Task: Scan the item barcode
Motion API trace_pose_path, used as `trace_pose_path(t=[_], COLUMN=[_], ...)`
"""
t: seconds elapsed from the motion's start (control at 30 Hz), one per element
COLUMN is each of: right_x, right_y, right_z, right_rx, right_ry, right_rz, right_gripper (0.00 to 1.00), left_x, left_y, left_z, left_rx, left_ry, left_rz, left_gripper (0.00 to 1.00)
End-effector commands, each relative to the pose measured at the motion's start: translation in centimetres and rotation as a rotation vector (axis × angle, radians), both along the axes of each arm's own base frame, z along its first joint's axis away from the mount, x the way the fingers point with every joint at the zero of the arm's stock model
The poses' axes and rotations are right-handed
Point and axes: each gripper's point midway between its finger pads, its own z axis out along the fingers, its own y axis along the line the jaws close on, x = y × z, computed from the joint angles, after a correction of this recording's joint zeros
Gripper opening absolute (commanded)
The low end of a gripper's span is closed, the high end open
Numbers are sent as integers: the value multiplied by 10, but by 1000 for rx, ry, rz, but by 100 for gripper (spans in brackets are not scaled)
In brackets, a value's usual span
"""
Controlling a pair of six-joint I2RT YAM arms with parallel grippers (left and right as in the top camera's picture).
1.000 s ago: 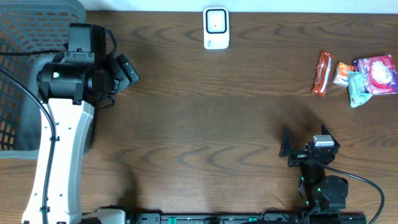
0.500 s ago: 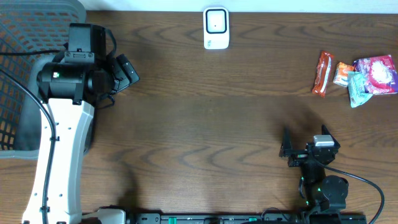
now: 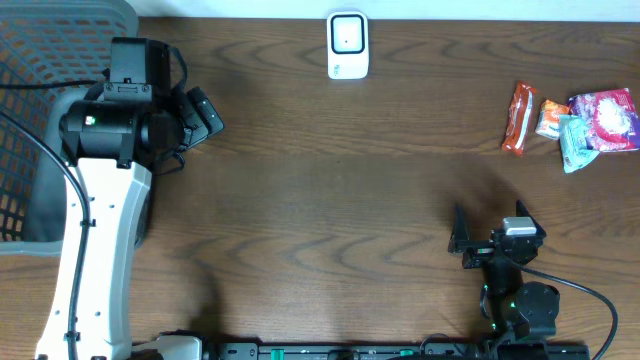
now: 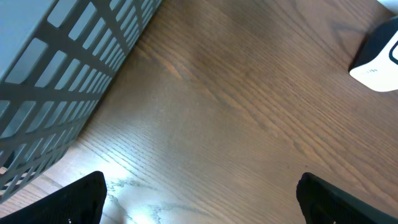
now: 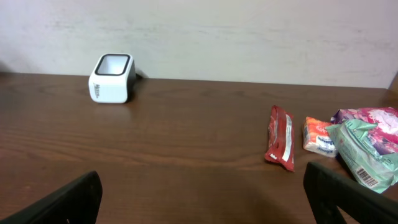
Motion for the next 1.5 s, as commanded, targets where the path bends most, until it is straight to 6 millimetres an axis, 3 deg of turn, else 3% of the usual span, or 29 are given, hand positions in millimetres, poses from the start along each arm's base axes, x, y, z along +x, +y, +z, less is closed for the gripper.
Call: trace_pose_path(t=[0.0,1.0,1.27,1.47], right_x=[0,0,0,0], right_y=[0,0,0,0], right_z=[0,0,0,0], right_rx=[-4,-4,-4,-4], right_ry=[-3,-3,-3,-3], right_rz=[0,0,0,0], right_gripper=[99,99,99,99], left_x=[0,-7,-34,-46], left_y=[2,3,-4,-39], left_z=[2,-3,-38,-45], left_rx=[11,24,117,91], left_ry=[-2,19,52,-157], left_rz=[-8,-15,-265,-588], left_gripper=[98,98,98,98])
